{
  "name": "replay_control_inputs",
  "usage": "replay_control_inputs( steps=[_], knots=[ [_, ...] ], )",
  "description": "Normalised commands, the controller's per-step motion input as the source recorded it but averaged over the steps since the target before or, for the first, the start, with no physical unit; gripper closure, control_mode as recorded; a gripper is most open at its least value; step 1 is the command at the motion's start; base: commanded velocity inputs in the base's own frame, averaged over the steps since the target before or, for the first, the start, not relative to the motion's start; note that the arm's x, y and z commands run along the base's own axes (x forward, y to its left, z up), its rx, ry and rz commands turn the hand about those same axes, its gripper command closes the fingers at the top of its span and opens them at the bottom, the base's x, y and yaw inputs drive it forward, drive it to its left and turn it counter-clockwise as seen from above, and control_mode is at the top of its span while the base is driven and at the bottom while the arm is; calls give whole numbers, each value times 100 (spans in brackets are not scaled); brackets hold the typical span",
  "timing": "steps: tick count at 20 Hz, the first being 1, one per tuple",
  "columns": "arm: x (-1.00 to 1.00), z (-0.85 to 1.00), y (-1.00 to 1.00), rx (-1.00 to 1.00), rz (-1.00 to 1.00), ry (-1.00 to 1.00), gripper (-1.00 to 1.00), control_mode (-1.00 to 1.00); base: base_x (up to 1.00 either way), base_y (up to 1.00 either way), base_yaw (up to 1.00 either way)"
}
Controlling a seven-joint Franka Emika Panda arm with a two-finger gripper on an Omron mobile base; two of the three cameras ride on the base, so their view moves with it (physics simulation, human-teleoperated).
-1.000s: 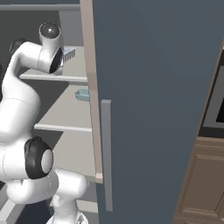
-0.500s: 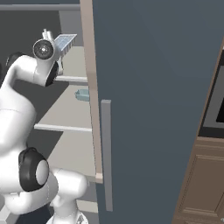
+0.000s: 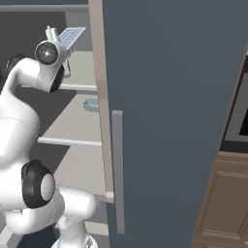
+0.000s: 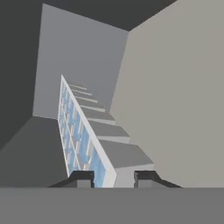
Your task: Open the freezer door, pick up the ice cube tray from the freezer, and place it on the dining counter.
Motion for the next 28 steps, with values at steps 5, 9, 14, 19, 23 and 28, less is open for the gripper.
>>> replay_control_inputs(
  steps=[5, 9, 14, 19, 23, 28],
  knots=[
    [-31, 22, -19, 0, 0, 6, 100, -100, 0, 0, 0],
    [-54, -1, -13, 0, 0, 0, 100, -100, 0, 0, 0],
    [-78, -1, -12, 0, 0, 1, 100, -100, 0, 0, 0],
    [-83, 0, -14, 0, 0, 4, 100, -100, 0, 0, 0],
    [-86, 0, -15, 1, 0, 11, 100, -100, 0, 0, 0],
    [-93, 0, -20, 1, 0, 15, 100, -100, 0, 0, 0]
  ],
)
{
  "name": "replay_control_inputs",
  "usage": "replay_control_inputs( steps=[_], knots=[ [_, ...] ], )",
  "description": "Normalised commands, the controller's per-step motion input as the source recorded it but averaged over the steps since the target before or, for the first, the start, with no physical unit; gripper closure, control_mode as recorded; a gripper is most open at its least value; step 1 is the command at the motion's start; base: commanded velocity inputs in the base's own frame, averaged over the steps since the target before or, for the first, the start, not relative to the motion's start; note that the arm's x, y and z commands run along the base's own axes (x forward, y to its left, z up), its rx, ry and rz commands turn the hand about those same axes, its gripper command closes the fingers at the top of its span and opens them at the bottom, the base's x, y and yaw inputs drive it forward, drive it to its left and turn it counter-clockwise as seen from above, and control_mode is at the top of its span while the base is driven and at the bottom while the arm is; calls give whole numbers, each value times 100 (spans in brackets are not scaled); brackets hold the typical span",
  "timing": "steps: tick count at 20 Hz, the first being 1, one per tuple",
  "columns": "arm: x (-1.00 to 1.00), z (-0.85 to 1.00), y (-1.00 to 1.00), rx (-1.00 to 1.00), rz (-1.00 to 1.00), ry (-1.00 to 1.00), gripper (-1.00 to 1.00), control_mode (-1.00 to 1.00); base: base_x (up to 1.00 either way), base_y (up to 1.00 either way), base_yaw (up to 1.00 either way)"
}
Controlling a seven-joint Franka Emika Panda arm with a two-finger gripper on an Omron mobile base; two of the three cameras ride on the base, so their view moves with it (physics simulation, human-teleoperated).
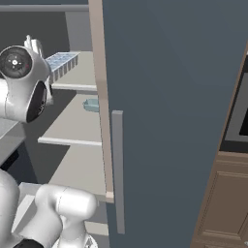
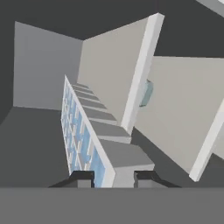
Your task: Open the freezer door, pick up the ice cube tray from the freezer, and place it on the dining counter.
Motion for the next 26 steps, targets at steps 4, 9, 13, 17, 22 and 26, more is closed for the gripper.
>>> replay_control_inputs(
  steps=[4, 9, 13, 17, 22, 26],
  knots=[
    [-94, 0, -28, 2, 0, 13, 100, -100, 0, 0, 0],
    [-78, 0, -6, 0, 0, 14, 100, -100, 0, 0, 0],
    [-63, -13, -9, 0, 3, 5, 100, -100, 0, 0, 0],
    [-49, -5, -18, 1, 2, -2, 100, -100, 0, 0, 0],
    [-44, 0, -22, 0, 2, -11, 100, -100, 0, 0, 0],
    [-33, 0, -12, 0, 0, -9, 100, -100, 0, 0, 0]
  ],
)
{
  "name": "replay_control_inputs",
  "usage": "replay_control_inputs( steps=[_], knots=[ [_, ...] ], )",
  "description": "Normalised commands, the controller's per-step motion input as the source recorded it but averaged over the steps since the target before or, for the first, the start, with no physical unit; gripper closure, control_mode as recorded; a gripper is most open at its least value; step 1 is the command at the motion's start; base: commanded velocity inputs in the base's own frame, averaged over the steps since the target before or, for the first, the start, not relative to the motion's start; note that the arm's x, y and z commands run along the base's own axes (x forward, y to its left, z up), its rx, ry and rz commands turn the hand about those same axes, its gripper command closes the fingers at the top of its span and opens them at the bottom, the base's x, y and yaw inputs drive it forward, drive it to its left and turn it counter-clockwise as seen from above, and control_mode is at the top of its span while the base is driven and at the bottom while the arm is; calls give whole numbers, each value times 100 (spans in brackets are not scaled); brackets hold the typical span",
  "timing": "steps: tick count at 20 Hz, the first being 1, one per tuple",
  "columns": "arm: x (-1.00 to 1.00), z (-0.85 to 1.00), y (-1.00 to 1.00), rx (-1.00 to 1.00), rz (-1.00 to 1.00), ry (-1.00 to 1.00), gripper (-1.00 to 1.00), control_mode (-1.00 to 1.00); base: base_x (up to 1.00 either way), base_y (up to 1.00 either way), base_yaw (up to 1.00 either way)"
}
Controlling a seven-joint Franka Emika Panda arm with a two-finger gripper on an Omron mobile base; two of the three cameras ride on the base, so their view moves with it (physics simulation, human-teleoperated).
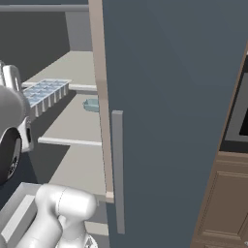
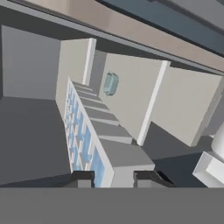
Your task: Open the freezer door, pick up the ice cube tray from the freezer, and place it on the dining counter.
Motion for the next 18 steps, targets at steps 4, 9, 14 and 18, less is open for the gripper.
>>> replay_control_inputs(
  steps=[4, 9, 14, 18],
  knots=[
    [-31, 1, 0, 0, 0, 0, 100, -100, 0, 0, 0],
    [-23, 0, 0, 0, 0, 0, 100, -100, 0, 0, 0],
    [-12, 0, 0, 0, 0, 0, 100, -100, 0, 0, 0],
    [-11, 0, 0, 0, 0, 0, 100, -100, 0, 0, 0]
  ],
)
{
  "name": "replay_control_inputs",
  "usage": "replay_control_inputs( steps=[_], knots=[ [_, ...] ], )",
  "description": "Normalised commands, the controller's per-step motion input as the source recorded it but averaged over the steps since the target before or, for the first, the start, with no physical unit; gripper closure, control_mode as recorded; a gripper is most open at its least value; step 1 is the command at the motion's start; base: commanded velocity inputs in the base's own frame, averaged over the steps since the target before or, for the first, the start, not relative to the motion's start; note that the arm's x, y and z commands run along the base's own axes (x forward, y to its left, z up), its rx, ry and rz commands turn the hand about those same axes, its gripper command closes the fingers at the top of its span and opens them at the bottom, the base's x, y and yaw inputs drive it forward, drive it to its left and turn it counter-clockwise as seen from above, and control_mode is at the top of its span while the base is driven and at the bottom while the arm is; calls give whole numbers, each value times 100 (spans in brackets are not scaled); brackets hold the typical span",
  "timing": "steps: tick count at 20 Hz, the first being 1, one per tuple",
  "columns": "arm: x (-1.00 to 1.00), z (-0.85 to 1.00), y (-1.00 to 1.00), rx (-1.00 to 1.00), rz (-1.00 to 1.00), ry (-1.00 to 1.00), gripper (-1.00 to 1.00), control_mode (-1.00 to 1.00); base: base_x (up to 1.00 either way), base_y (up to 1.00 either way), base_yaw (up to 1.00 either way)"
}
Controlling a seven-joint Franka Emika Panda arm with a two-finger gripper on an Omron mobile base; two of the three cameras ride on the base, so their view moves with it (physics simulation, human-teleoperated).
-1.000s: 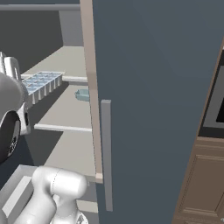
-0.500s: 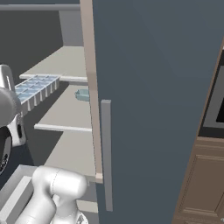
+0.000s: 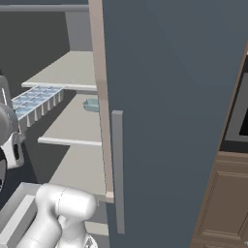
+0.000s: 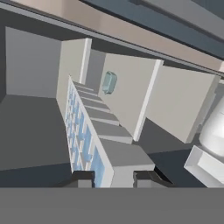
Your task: Open the freezer door, pick up the ice cube tray from the freezer, and place it on the dining counter.
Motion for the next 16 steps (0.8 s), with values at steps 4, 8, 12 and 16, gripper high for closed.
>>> replay_control_inputs(
  steps=[4, 8, 12, 16],
  knots=[
    [0, 0, 0, 0, 0, 0, 100, 100, -29, -19, 0],
    [0, 0, 0, 0, 0, 0, 100, 100, -67, -61, 5],
    [0, 0, 0, 0, 0, 0, 100, 100, -77, -77, 4],
    [0, 0, 0, 0, 0, 0, 100, 100, -64, -71, 4]
  ],
)
